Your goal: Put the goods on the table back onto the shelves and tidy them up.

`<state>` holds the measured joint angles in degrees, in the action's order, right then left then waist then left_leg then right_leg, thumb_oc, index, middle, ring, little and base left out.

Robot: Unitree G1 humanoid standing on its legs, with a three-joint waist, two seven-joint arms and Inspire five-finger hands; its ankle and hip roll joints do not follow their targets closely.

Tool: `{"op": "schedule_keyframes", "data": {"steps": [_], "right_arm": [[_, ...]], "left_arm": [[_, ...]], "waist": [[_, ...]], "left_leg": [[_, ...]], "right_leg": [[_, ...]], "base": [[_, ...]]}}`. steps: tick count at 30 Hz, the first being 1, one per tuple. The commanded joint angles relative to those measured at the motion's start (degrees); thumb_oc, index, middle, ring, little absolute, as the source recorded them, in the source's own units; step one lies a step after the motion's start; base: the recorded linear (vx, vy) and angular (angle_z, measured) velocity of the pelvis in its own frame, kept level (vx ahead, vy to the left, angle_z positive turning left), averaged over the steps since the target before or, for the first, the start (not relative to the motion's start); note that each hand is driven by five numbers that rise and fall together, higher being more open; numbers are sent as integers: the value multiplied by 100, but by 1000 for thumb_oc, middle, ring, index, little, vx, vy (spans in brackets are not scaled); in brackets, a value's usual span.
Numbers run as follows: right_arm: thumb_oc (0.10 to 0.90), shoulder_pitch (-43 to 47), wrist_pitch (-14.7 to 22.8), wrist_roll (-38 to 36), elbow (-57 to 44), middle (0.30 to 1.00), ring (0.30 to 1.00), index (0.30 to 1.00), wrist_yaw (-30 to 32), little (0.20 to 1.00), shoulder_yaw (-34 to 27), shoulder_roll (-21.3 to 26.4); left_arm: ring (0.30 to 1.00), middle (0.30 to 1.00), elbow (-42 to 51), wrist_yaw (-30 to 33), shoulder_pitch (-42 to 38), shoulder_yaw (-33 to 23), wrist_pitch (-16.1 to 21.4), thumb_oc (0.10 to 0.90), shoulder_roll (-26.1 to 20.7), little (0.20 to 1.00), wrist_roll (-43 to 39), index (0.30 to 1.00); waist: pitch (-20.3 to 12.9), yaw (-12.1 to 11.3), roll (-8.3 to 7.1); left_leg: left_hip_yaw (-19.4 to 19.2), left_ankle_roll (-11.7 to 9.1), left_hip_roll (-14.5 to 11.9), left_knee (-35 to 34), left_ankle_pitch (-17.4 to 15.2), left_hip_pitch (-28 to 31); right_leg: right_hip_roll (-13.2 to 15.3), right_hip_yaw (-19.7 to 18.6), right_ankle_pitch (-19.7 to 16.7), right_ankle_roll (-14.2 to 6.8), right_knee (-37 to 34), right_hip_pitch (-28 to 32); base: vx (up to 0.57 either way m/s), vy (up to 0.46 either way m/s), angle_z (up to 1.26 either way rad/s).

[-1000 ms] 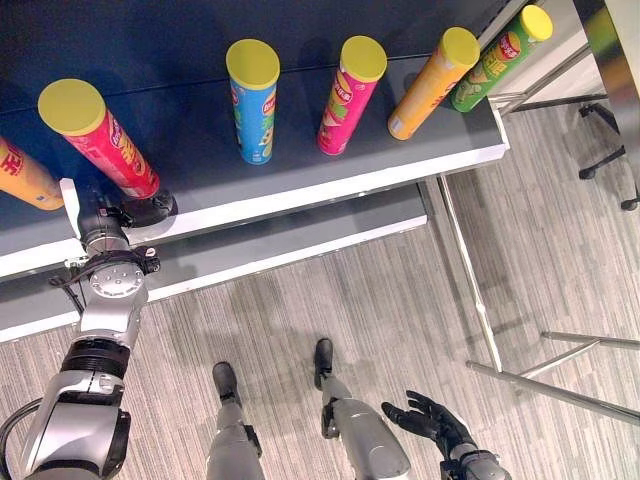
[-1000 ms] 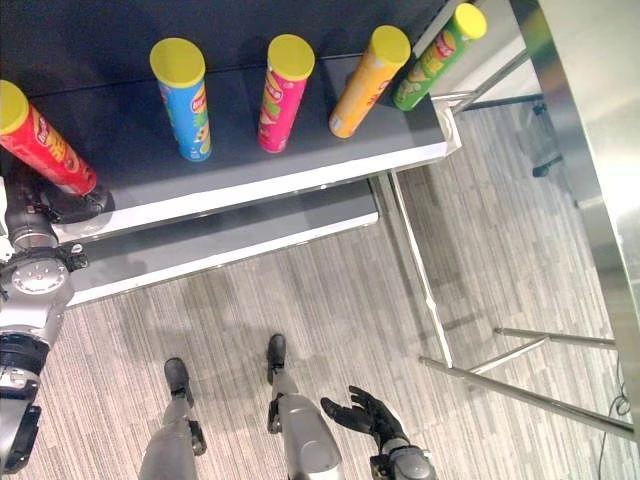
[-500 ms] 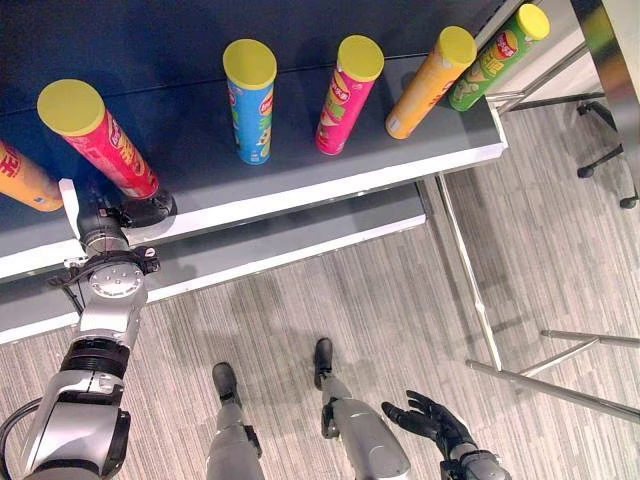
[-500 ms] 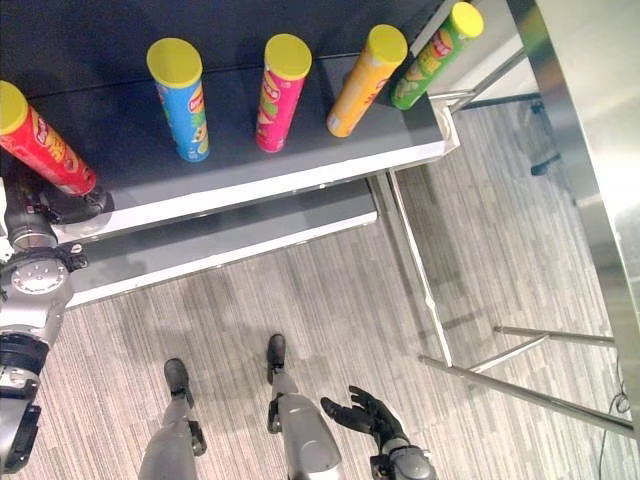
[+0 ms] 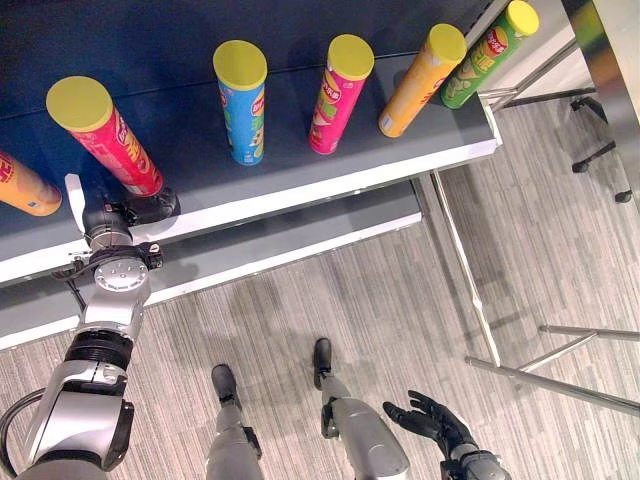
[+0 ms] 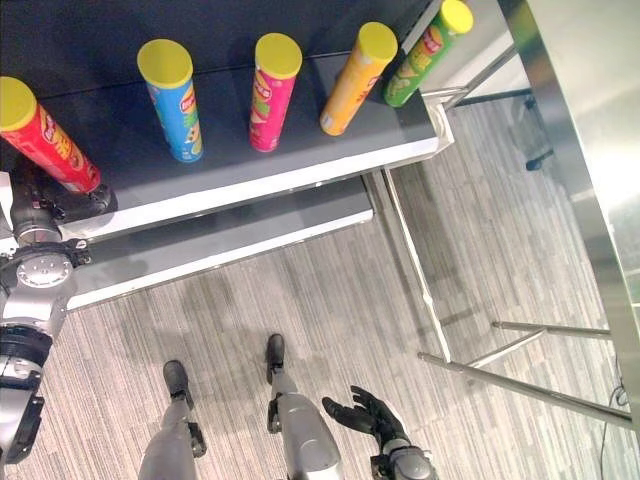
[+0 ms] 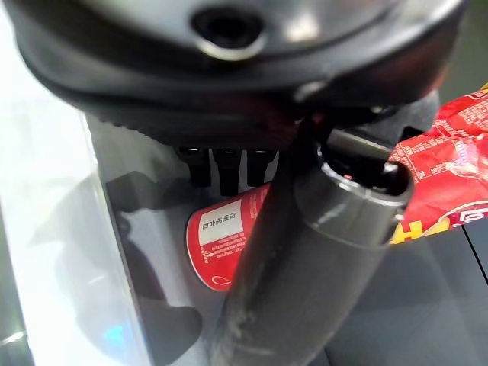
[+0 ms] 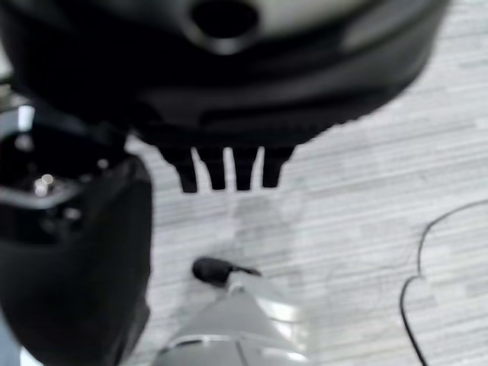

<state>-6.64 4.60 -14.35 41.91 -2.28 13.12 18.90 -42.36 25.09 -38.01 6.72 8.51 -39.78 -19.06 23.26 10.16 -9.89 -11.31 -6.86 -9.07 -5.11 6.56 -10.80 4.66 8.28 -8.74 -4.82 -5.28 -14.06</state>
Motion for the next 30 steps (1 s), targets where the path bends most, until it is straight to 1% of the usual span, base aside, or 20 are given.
{"op": "schedule_keyframes", "data": {"steps": [1,17,26,30], "right_arm": [[800,-539,166,-164,-197,900,900,900,149,900,-10,133],[800,-533,190,-128,-72,900,900,900,222,900,34,71],[800,-498,128,-66,-14,900,900,900,230,900,30,65],[800,-497,88,-42,28,900,900,900,208,900,6,58]], "left_arm": [[900,900,-290,-148,-677,331,410,800,22,900,174,900],[900,900,-339,-75,-637,335,435,800,179,900,171,900],[900,900,-66,-39,-368,138,498,800,239,900,12,900],[900,900,92,-45,-178,45,521,800,255,900,-13,900]], "waist": [[-222,121,-153],[-217,106,-158],[-242,6,-94],[-329,-47,-50]], "left_leg": [[288,-342,-377,11,-242,-97],[277,-333,-382,11,-246,-64],[312,-323,-359,11,-255,-26],[337,-316,-345,11,-281,25]], "right_leg": [[684,-167,308,-917,69,-11],[670,-180,311,-906,58,12],[694,-133,351,-900,66,104],[713,-93,381,-894,73,189]], "base": [[-10,-16,-14],[-1,-2,-1],[0,0,0],[0,0,0]]}}
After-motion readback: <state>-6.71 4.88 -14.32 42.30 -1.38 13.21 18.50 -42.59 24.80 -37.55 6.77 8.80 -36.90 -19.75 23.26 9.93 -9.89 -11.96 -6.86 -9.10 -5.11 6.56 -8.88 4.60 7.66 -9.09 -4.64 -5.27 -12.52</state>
